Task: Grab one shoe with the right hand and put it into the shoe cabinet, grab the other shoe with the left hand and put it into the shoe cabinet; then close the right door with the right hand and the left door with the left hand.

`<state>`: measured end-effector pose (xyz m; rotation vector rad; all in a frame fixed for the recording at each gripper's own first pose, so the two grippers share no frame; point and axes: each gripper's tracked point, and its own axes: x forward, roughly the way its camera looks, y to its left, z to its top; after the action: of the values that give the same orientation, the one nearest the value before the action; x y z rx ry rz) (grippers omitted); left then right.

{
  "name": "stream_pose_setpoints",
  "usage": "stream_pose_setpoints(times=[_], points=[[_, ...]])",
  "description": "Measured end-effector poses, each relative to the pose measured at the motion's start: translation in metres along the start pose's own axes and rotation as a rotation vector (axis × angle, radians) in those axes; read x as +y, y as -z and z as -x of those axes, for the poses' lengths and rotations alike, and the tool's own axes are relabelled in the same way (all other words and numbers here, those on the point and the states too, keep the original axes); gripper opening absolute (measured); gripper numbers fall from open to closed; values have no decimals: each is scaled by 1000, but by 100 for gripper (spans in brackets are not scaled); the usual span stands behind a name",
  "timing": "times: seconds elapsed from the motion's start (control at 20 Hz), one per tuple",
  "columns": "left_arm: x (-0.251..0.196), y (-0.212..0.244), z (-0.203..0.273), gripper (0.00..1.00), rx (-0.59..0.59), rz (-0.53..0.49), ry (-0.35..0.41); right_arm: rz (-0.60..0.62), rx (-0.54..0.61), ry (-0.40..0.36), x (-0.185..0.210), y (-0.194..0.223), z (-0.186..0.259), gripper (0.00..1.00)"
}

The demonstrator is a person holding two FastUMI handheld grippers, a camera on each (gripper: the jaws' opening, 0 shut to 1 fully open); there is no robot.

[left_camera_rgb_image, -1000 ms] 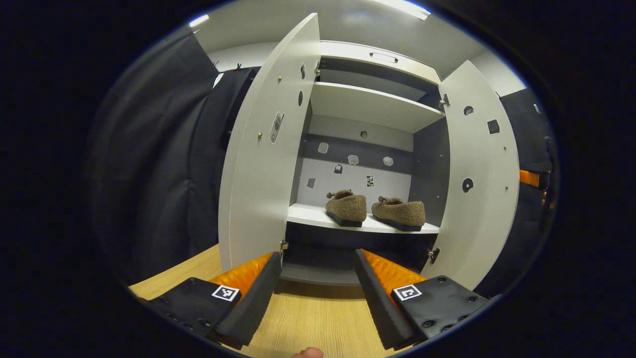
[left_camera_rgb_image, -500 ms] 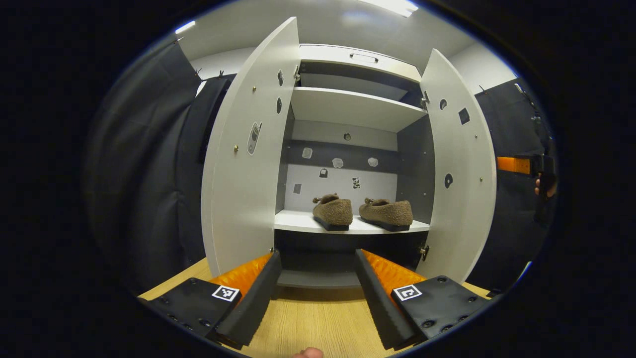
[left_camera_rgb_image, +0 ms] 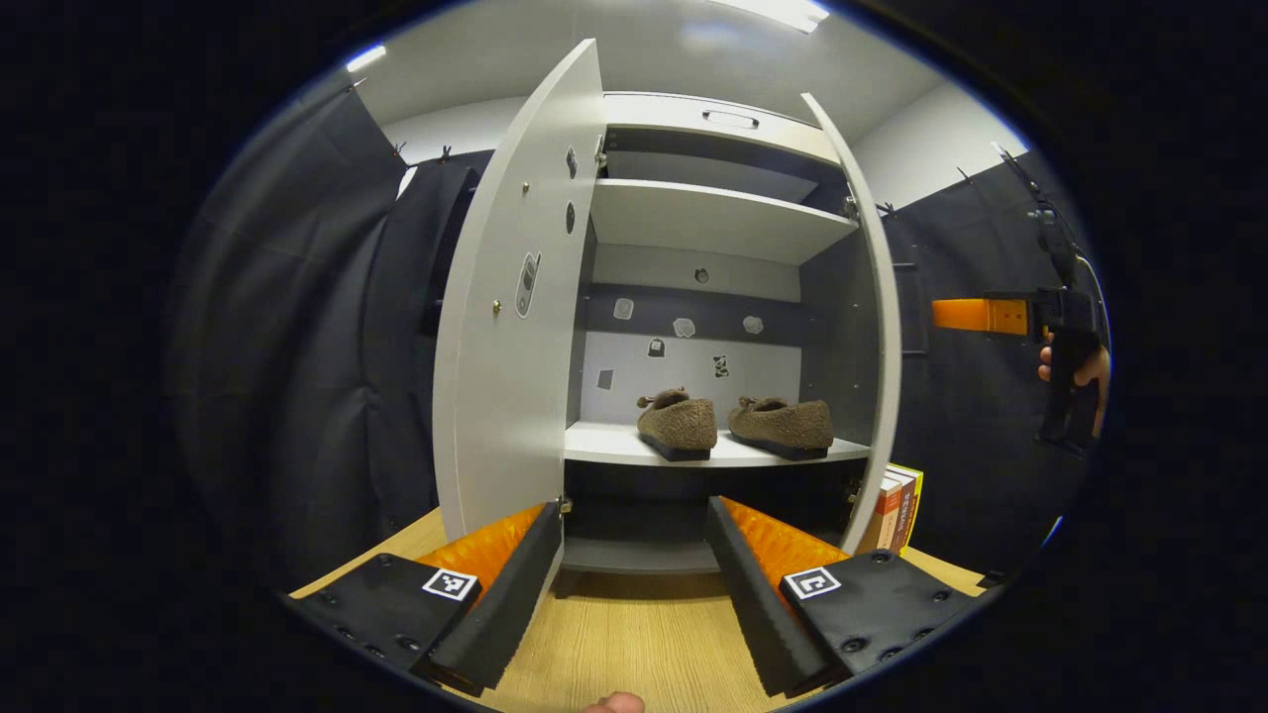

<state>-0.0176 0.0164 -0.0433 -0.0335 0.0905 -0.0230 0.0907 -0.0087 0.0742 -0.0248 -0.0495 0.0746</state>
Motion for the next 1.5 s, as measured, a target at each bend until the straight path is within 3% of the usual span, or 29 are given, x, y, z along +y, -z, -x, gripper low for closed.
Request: stream_pose_setpoints(times=[0.2,0.25,0.3,0.35,0.7,1.5], points=[[2,-1,-5,99,-8,-4,-13,-15,5,-29,27,6,-15,94],[2,-1,-6,96,-8,-4,-14,-14,3,-30,30,7,-20,99],[2,-1,-6,99,-6,-4,-13,-15,-1,-37,32,9,-25,94],[1,0,-6,99,-6,-3,-11,-17,-3,-39,32,11,-30,97],[5,-5,-5,99,-13,17,-16,-84,23,-53,44,23,-59,92],[23,-7,-1,96,-14,20,-55,-37,65,-33,80,33,-124,91]])
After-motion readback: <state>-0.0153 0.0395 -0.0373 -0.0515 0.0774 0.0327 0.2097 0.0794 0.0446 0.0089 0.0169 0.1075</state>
